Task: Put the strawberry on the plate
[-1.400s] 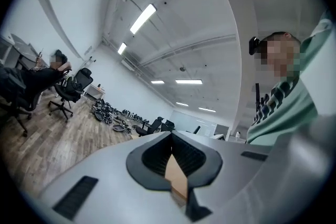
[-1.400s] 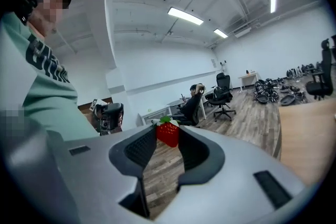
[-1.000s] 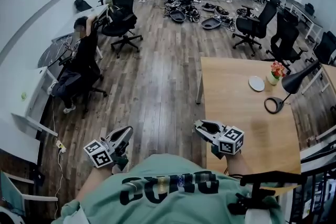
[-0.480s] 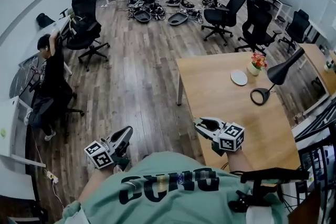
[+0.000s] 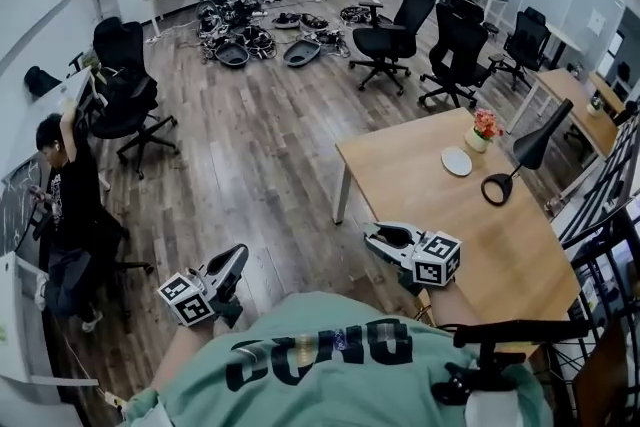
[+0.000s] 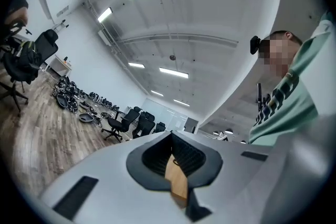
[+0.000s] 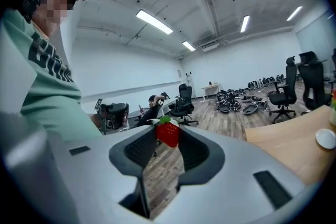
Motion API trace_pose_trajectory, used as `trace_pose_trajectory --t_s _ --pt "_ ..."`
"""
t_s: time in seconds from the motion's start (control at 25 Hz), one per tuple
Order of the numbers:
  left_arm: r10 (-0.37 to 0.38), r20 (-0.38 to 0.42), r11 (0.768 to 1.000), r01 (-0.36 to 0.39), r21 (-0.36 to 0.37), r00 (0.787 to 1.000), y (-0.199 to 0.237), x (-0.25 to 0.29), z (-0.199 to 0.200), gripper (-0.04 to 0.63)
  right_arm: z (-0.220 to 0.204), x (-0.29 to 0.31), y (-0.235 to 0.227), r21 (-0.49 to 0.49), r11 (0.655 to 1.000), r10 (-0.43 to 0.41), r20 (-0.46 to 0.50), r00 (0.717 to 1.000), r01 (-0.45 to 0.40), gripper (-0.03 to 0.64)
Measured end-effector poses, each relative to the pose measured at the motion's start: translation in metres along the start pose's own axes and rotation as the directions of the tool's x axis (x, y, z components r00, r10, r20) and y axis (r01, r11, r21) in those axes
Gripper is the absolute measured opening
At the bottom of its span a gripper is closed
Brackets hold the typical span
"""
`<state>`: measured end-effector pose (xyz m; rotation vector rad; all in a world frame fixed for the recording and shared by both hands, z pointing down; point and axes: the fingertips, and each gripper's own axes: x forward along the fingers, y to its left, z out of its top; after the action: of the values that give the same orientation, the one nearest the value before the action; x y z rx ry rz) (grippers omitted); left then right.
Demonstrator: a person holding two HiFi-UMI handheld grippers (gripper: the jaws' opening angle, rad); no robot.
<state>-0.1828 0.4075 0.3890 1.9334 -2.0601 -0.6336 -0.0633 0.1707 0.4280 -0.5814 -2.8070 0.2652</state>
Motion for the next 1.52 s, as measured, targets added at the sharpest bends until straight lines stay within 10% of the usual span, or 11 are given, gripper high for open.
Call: trace_pose_trajectory --t_s 0.44,1.04,1.52 --pt "0.038 -0.001 0.998 -0.038 -0.051 0.999 0.091 0.019 0.017 0.003 0.021 0.075 -0.067 0.019 1.000 0.000 -0.033 0.999 0.000 0.132" --pt "0.153 0.033 0.988 -0.153 -0.006 0.988 0.153 0.216 0.058 0.003 0.071 0.135 -0.301 0.037 0.985 0.170 0.016 0.985 -0.171 0.132" --pt "-0.060 -0.123 0.998 0.055 -0.044 0.991 0.221 0.340 0.053 0.003 0.049 0.102 -0.403 0.180 0.981 -0.069 0.020 0.997 0.065 0.132"
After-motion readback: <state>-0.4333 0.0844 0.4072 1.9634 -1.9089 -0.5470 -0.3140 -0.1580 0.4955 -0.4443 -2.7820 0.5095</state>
